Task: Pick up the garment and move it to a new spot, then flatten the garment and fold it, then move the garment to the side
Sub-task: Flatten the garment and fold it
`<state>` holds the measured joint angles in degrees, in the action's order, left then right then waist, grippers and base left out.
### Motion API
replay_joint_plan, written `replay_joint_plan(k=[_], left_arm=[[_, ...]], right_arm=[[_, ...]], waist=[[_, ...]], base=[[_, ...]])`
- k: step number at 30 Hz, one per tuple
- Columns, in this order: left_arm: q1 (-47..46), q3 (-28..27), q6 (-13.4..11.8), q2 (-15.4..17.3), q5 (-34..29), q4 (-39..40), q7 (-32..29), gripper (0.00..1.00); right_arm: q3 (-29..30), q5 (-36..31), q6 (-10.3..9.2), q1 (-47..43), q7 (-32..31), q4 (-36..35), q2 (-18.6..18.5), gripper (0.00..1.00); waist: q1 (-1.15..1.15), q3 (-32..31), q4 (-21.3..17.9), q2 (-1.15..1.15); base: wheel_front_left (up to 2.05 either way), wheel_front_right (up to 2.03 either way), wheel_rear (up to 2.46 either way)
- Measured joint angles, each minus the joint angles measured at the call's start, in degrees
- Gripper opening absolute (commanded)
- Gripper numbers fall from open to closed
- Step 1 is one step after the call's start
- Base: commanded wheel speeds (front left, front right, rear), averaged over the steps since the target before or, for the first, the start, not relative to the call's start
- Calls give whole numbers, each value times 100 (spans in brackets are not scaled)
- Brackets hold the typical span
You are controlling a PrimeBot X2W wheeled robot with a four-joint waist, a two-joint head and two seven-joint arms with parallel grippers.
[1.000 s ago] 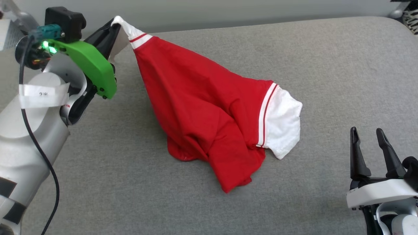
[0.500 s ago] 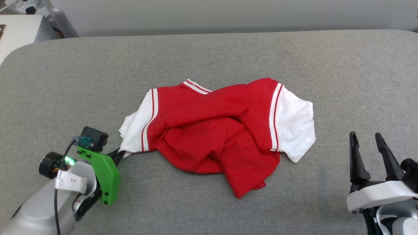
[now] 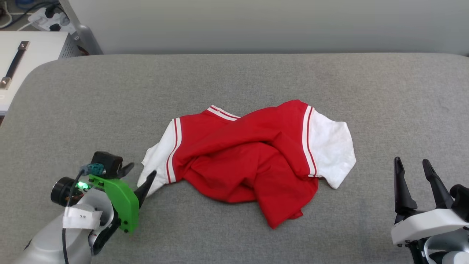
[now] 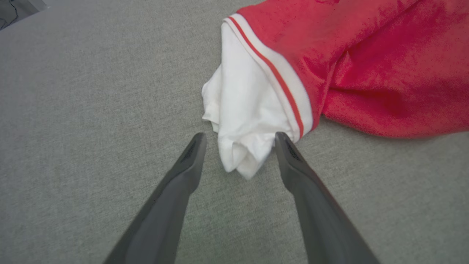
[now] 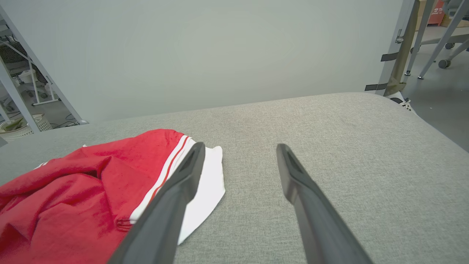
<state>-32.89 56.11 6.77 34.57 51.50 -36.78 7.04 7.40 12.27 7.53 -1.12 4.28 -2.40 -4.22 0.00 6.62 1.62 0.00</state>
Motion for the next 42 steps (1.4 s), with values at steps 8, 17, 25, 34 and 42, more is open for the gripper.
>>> replay_joint_plan(k=[8, 17, 25, 34, 42], left_arm=[[331, -1028, -788, -268, -214, 1173, 762, 100], [2201, -3076, -1143, -1357, -1594, 3145, 764, 100], [2340, -3504, -669, -1818, -2230, 3154, 764, 100], [2325, -3783, -299, -2293, -2588, 2891, 764, 100], [2285, -4053, -110, -2551, -2804, 2729, 764, 100]], right_arm=[[62, 2, 0, -246, -155, -3, 1, 100], [-154, 21, 0, -314, -936, -10, -409, 100], [-639, 372, 0, 373, -2821, 371, -1255, 100], [-605, 749, 0, 1556, -4283, 1471, -1692, 100], [-590, 795, -1, 2067, -4178, 2237, -1545, 100]], waist=[[0, -278, 188, 0], [0, -316, 529, 0], [0, -114, 849, 0], [0, 241, 1280, 0], [0, 563, 1596, 0]], base=[[0, 0, 0], [0, 0, 0], [0, 0, 0], [0, 0, 0], [0, 0, 0]])
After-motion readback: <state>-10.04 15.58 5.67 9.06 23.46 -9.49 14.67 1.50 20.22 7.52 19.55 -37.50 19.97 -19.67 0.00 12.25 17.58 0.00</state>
